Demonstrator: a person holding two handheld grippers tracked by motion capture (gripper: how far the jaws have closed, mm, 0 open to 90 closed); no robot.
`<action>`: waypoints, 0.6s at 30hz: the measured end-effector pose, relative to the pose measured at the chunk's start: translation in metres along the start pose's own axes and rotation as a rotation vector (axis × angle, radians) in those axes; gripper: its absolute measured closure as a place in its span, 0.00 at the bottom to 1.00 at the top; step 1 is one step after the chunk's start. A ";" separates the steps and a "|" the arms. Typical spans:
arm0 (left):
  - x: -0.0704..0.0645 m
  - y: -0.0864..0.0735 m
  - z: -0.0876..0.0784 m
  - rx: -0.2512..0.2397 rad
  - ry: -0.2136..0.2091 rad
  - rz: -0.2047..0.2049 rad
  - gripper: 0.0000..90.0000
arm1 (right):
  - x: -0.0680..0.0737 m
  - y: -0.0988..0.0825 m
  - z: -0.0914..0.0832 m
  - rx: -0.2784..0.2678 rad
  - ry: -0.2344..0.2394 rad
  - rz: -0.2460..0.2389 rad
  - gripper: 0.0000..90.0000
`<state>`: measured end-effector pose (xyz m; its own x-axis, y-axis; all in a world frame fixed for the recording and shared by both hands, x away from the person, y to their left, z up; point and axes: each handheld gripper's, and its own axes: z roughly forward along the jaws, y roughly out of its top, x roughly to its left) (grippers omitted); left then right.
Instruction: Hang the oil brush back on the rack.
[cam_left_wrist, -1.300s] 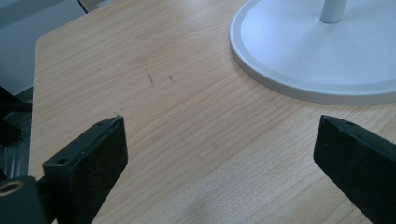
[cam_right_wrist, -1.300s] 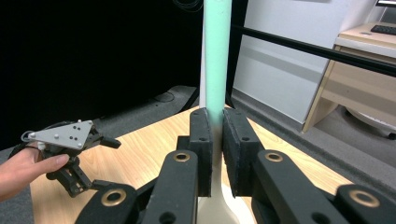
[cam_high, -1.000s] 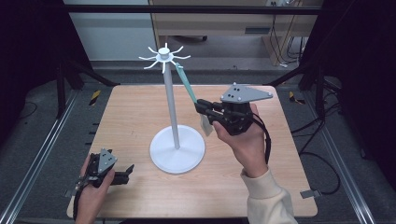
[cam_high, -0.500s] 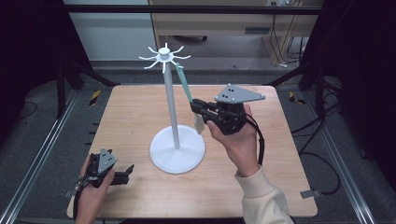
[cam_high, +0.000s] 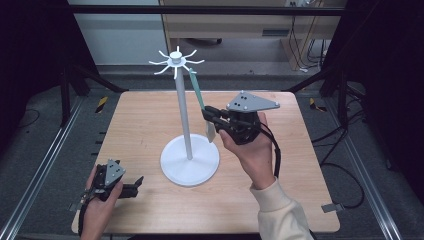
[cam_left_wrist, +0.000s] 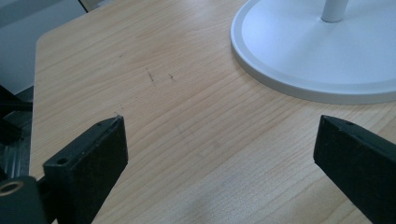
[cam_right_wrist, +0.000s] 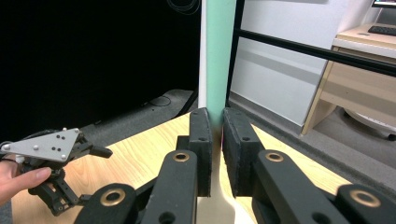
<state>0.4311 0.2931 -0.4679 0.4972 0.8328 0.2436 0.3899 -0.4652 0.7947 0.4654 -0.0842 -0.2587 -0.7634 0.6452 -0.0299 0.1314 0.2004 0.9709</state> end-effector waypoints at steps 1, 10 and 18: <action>0.000 0.000 0.000 0.000 -0.002 0.002 0.03 | 0.000 0.000 0.000 0.001 -0.001 0.000 0.91; 0.000 0.000 0.000 -0.002 0.004 0.000 0.03 | -0.001 0.000 0.004 0.002 -0.001 -0.007 0.91; 0.000 0.000 -0.001 -0.003 0.004 -0.003 0.03 | 0.000 -0.001 0.006 0.009 0.004 -0.021 0.87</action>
<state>0.4305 0.2932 -0.4674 0.4926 0.8355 0.2434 0.3888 -0.4615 0.7974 0.4691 -0.0798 -0.2612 -0.7684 0.6381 -0.0497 0.1207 0.2208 0.9678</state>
